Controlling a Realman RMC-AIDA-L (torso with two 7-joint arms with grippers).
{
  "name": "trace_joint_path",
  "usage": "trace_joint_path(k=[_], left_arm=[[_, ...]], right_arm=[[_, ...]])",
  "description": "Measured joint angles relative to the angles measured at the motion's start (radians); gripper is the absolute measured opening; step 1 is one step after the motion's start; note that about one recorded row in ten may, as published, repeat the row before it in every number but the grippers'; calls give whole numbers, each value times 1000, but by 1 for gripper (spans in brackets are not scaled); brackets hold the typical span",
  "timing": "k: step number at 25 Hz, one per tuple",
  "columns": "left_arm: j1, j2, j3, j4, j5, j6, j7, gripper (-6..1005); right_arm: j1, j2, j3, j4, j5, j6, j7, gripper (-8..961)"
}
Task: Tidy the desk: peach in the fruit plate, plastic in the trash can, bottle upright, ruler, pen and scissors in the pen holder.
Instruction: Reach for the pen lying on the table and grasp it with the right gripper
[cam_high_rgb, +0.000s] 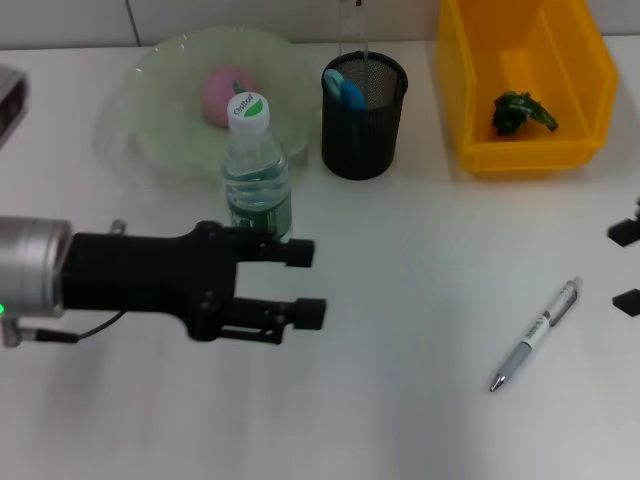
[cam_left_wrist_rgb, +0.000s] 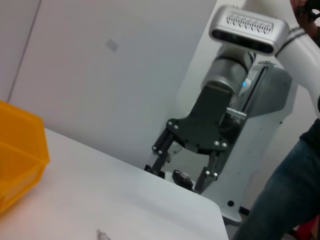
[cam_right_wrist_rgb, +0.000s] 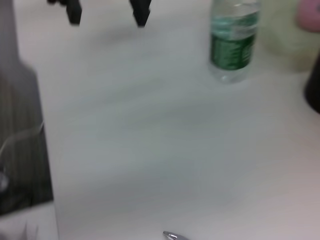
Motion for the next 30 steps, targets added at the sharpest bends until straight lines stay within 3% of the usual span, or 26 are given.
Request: trace_joint_path(k=[4, 10, 16, 20, 21, 30], left_arm=[[48, 5, -25, -4, -1, 14, 34, 769], [69, -3, -79, -22, -3, 20, 49, 769], [68, -14, -105, -27, -10, 17, 57, 769], [68, -17, -123, -30, -10, 17, 62, 769], [65, -25, -201, -55, -12, 26, 76, 769], [76, -36, -282, -99, -15, 43, 82, 769]], right_arm=[[84, 9, -169, 15, -98, 33, -18, 738], [125, 43, -384, 12, -187, 110, -152, 739], [138, 55, -457, 73, -249, 156, -373, 736], [154, 54, -494, 186, -282, 220, -505, 732], [164, 52, -500, 227, -292, 242, -537, 731], [204, 60, -542, 406, -333, 369, -679, 724]])
